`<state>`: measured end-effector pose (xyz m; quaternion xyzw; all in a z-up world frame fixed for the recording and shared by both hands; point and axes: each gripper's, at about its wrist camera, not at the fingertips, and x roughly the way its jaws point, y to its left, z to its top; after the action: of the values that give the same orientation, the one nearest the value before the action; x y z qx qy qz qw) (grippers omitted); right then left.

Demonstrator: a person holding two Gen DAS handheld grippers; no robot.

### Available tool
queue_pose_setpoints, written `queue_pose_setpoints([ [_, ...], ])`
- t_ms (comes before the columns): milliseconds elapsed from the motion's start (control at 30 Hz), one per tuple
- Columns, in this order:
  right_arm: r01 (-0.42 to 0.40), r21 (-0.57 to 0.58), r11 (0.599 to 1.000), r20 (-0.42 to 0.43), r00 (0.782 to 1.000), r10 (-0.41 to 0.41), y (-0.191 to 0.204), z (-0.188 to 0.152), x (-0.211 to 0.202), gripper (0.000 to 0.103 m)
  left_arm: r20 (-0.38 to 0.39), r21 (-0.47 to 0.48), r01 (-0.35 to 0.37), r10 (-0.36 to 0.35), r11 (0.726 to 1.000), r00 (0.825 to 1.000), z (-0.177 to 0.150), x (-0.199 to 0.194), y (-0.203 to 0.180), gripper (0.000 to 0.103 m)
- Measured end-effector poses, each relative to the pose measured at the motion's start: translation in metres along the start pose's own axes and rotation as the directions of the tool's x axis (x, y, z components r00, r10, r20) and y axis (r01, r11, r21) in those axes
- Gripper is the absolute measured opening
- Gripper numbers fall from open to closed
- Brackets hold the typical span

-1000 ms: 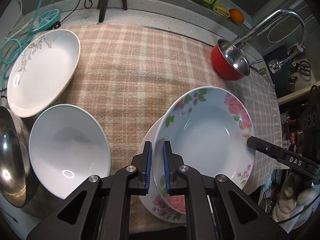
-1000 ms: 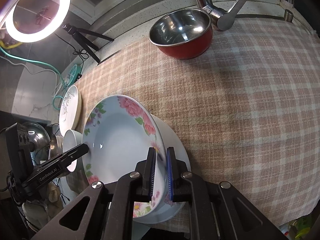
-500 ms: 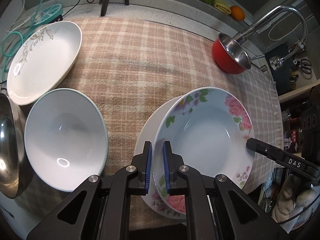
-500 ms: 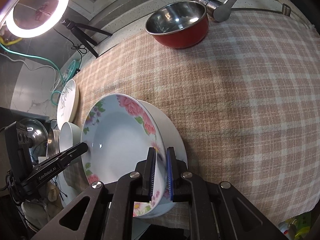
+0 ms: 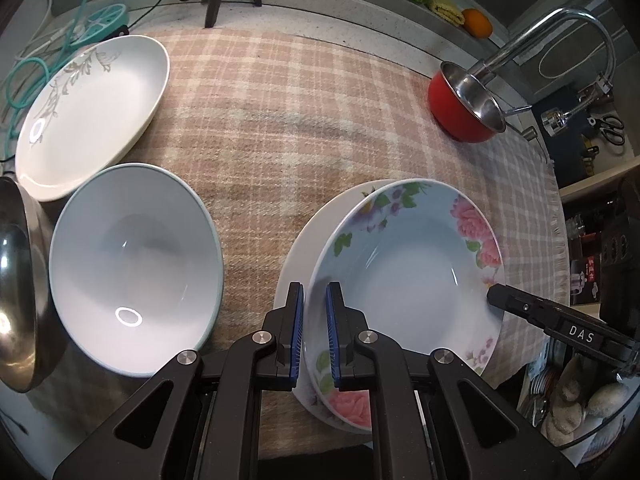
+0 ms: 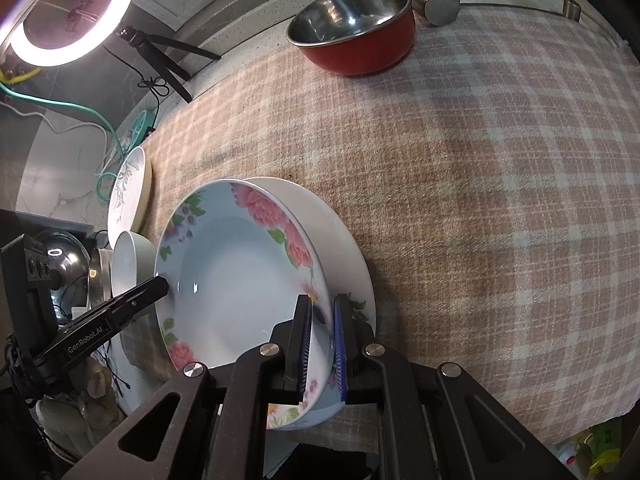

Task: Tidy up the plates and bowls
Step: 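Lower the pink-rose plate onto the plain white plate with both tools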

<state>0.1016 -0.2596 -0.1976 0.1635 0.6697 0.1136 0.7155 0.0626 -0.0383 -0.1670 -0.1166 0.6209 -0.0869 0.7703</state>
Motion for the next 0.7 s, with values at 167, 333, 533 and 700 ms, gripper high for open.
queue_pose_setpoints([
  [167, 0.005, -0.002, 1.000, -0.002, 1.000, -0.005, 0.001, -0.001, 0.003, 0.010, 0.000, 0.000, -0.001, 0.001, 1.000, 1.000, 0.000, 0.000, 0.001, 0.009],
  [333, 0.010, -0.001, 1.000, -0.005, 1.000, -0.010, 0.002, 0.000, 0.007, 0.010, -0.001, 0.004, -0.002, 0.002, 1.000, 1.000, 0.000, 0.002, 0.000, 0.009],
  [533, 0.015, -0.001, 1.000, -0.016, 1.000, -0.015, 0.001, -0.001, 0.011, 0.010, -0.011, 0.009, -0.006, 0.006, 1.000, 1.000, 0.000, 0.005, 0.000, 0.009],
  [700, 0.020, 0.003, 1.000, -0.018, 1.000, -0.020, 0.000, -0.001, 0.013, 0.010, -0.015, 0.015, -0.004, 0.004, 1.000, 1.000, 0.001, 0.007, -0.001, 0.009],
])
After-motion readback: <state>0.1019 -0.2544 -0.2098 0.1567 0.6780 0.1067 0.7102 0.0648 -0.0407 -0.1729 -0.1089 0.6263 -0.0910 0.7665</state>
